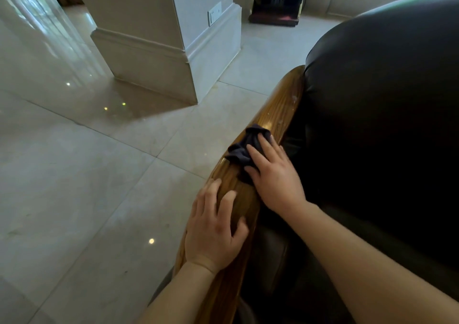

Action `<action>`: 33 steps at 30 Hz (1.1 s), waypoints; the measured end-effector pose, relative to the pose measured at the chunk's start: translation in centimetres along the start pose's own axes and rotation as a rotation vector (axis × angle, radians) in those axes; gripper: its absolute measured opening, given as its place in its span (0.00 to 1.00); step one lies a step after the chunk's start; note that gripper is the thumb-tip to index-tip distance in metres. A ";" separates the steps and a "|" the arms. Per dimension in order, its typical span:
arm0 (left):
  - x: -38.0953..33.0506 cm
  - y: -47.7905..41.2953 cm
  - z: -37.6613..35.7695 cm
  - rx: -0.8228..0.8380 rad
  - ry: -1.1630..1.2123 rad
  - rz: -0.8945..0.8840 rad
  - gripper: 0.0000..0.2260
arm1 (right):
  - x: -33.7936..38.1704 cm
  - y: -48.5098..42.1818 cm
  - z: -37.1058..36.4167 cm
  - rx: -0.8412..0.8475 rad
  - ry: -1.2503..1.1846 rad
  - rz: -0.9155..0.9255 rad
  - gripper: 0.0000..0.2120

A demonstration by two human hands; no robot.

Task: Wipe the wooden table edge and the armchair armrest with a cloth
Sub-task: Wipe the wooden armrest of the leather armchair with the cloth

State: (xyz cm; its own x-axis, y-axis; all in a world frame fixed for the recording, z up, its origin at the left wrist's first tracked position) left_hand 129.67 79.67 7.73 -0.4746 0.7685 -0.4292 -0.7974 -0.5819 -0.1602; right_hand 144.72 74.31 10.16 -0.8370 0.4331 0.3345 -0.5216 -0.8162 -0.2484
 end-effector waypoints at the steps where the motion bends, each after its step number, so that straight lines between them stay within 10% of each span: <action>1: 0.0 0.1 0.1 0.007 0.010 0.009 0.21 | 0.5 0.3 -0.1 -0.019 -0.017 -0.009 0.24; 8: 0.3 0.1 0.6 -0.002 0.172 0.056 0.22 | 2.9 5.1 -0.5 0.115 -0.045 0.414 0.21; 13: 0.1 0.0 0.3 0.020 0.086 0.042 0.27 | -0.9 -1.1 -0.4 0.054 0.031 -0.031 0.26; 19: 0.2 0.1 0.4 0.040 0.090 0.081 0.26 | 3.5 3.9 -2.5 0.239 0.154 0.408 0.27; 26: 0.1 0.1 0.3 -0.004 0.101 0.022 0.26 | -2.2 -2.8 -0.9 0.188 0.122 -0.109 0.35; 33: 0.4 -0.2 0.6 0.008 0.160 0.061 0.24 | 2.3 5.1 -2.0 0.189 0.106 0.236 0.29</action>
State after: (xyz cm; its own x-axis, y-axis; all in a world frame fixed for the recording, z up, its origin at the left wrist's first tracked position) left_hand 129.45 80.28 8.12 -0.4569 0.6794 -0.5741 -0.7722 -0.6233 -0.1231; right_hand 139.76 71.91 7.85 -0.9490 0.2529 0.1883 -0.2795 -0.9511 -0.1313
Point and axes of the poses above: each hand's wrist, its own y-axis away from the middle knuckle, its own z-axis out of the back of the hand, x = y × z, the point moved 9 cm from there along -y, towards the middle knuckle, and after that the axes turned 10 degrees about z, right-handed, at the moved point
